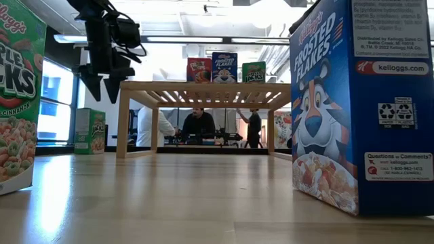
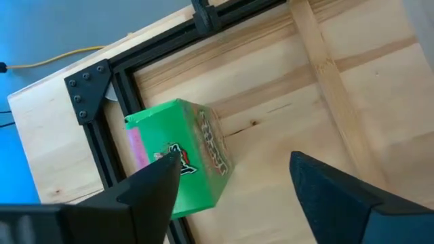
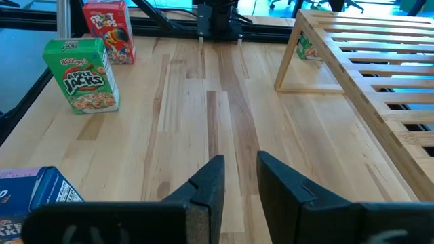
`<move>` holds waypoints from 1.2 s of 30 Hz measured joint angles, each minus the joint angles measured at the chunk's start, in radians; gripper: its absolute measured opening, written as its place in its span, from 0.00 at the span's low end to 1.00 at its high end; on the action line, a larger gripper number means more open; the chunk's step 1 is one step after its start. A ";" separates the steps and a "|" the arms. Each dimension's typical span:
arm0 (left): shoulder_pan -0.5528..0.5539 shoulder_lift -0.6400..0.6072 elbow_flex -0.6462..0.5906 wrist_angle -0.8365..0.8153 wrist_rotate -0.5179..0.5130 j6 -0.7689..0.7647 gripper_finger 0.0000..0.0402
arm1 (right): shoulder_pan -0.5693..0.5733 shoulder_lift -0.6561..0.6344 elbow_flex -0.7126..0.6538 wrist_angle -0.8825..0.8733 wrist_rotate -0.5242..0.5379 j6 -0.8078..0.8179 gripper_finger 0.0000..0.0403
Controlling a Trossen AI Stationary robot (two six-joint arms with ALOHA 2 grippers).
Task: Stack cereal on shelf
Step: Put the top green cereal box aligned with the other green cereal box on the shelf
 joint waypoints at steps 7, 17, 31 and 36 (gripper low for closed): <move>0.000 0.000 0.001 -0.023 -0.030 -0.062 0.75 | 0.000 0.000 0.000 0.000 0.000 -0.001 0.19; 0.013 0.107 0.001 -0.039 -0.110 -0.081 0.75 | 0.000 0.000 0.000 0.000 0.000 0.005 0.19; 0.009 0.155 0.001 -0.039 -0.178 -0.118 0.75 | 0.000 0.000 0.000 -0.002 -0.007 0.006 0.19; 0.009 0.155 -0.018 -0.033 -0.178 -0.103 0.75 | 0.000 0.000 0.000 -0.003 -0.008 0.007 0.19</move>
